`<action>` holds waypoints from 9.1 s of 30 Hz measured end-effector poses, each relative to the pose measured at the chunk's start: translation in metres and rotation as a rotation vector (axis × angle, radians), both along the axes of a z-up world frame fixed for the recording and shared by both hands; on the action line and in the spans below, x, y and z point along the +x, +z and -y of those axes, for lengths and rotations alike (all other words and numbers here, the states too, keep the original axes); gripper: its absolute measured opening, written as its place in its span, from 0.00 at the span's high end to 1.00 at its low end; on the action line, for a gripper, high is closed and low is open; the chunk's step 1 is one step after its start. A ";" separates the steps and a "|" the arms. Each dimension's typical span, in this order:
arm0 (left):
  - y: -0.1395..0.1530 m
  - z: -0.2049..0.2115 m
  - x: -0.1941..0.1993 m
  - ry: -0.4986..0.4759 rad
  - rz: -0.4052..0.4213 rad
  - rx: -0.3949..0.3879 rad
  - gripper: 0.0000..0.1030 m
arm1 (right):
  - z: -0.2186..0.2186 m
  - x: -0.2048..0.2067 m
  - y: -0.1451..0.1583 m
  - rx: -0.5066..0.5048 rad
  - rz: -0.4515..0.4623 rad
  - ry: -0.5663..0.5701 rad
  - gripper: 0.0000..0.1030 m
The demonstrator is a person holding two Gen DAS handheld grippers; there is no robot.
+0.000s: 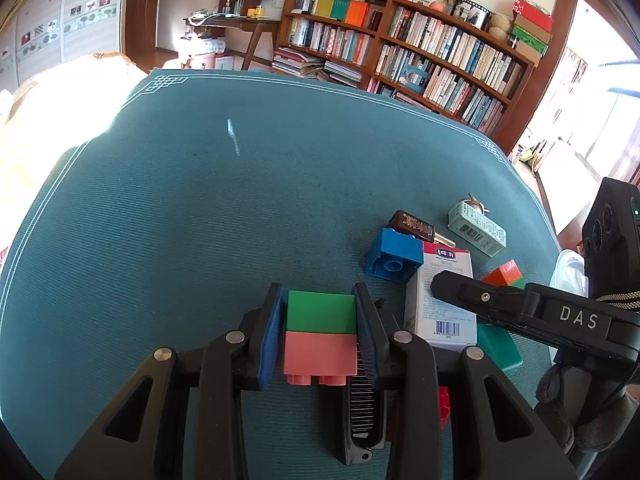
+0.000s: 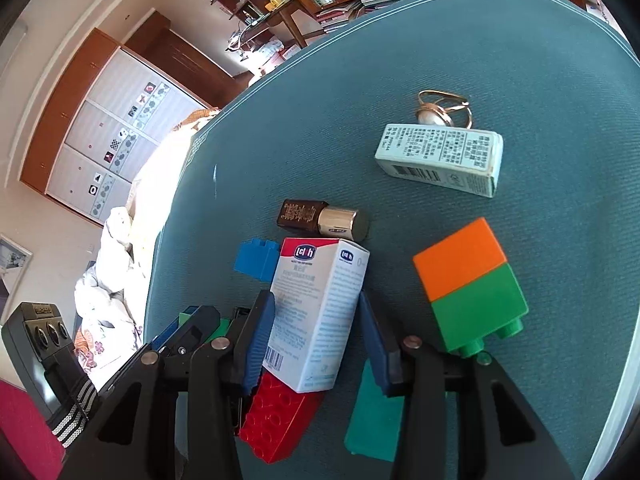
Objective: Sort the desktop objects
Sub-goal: 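Grasp the white medicine box with the right tool while the left holds the block, then carry the block and white box into the clear bowl and release both, then lower the left tool onto the black brush and grasp it, then grasp the teal plastic case with the right tool, then carry the teal case and black brush into the bowl and release both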
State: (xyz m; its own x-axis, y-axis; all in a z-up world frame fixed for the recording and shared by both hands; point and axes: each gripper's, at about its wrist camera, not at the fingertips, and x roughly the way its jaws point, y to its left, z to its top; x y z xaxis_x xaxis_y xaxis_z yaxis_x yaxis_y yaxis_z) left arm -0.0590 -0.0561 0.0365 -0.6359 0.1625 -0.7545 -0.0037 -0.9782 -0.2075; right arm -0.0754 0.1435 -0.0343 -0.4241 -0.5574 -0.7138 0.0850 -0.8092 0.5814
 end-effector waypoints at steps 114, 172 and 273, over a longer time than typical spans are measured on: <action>0.015 -0.249 0.018 -0.555 -0.061 0.041 0.51 | -0.241 0.089 0.053 0.328 -0.260 -0.558 0.35; -0.049 -0.051 0.035 -0.094 -0.051 -0.197 0.72 | -0.039 0.129 0.021 0.238 -0.288 0.101 0.33; 0.001 -0.085 0.059 -0.174 -0.137 -0.122 0.72 | -0.185 0.162 0.024 0.484 -0.286 -0.338 0.46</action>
State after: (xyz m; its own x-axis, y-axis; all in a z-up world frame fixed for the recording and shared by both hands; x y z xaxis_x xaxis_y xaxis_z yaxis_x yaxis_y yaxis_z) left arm -0.0004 0.0291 0.0371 -0.7043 0.1914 -0.6836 -0.1942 -0.9782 -0.0738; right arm 0.0866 0.3281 -0.0106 -0.7298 -0.0041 -0.6836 -0.1226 -0.9830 0.1368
